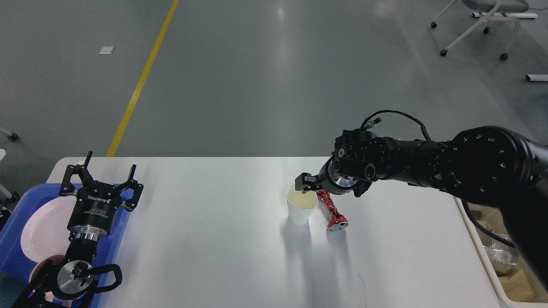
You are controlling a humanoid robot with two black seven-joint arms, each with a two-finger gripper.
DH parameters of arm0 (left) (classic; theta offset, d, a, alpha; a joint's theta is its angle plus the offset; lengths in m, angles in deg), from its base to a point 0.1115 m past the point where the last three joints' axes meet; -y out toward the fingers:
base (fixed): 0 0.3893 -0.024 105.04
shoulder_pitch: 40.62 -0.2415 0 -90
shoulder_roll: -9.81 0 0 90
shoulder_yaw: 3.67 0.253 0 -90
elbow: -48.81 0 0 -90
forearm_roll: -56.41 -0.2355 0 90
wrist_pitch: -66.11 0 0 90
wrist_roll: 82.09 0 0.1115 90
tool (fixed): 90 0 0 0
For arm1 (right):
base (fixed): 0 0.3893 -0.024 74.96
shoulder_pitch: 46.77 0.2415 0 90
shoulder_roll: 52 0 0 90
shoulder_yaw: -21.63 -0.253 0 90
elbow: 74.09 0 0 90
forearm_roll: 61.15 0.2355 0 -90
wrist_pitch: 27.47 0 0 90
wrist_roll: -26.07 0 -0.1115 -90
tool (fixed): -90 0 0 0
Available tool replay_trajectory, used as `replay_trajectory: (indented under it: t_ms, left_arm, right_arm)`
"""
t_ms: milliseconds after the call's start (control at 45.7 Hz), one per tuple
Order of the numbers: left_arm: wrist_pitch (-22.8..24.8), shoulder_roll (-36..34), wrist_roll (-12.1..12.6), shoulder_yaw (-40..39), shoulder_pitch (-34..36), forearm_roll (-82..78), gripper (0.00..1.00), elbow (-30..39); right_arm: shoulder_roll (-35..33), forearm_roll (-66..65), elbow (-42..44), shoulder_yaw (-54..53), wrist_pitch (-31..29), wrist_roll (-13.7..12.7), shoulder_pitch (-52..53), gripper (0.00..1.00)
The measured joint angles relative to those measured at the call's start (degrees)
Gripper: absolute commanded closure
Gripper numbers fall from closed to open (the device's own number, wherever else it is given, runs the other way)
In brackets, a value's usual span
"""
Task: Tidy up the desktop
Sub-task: 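Move the right gripper down to the white paper cup, then grasp the white paper cup with the right gripper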
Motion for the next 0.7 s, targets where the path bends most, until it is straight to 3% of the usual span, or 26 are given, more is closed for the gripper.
replay_trajectory:
  t_ms: [131, 241, 328, 416, 437, 700]
  left_arm:
    - [0.0, 0.0, 0.0, 0.0, 0.0, 0.0, 0.04, 0.0]
    - [0.0, 0.0, 0.0, 0.0, 0.0, 0.0, 0.04, 0.0]
    - [0.0, 0.0, 0.0, 0.0, 0.0, 0.0, 0.04, 0.0]
    - [0.0, 0.0, 0.0, 0.0, 0.0, 0.0, 0.04, 0.0]
    - [0.0, 0.0, 0.0, 0.0, 0.0, 0.0, 0.04, 0.0]
    - [0.0, 0.0, 0.0, 0.0, 0.0, 0.0, 0.04, 0.0]
  right_arm:
    - [1.4, -0.1, 0.3, 0.0, 0.5, 0.0, -1.7, 0.07]
    - [1.8, -0.4, 0.8, 0.0, 2.3, 0.0, -3.5, 0.22]
    - [1.9, -0.5, 1.0, 0.0, 3.9, -0.1, -4.4, 0.49]
    - [1.9, -0.4, 1.0, 0.0, 5.2, -0.1, -4.9, 0.94]
    - [1.9, -0.3, 1.0, 0.0, 5.3, -0.1, -5.0, 1.00]
    - [1.5, 0.5, 0.6, -0.3, 5.7, -0.1, -6.0, 1.00]
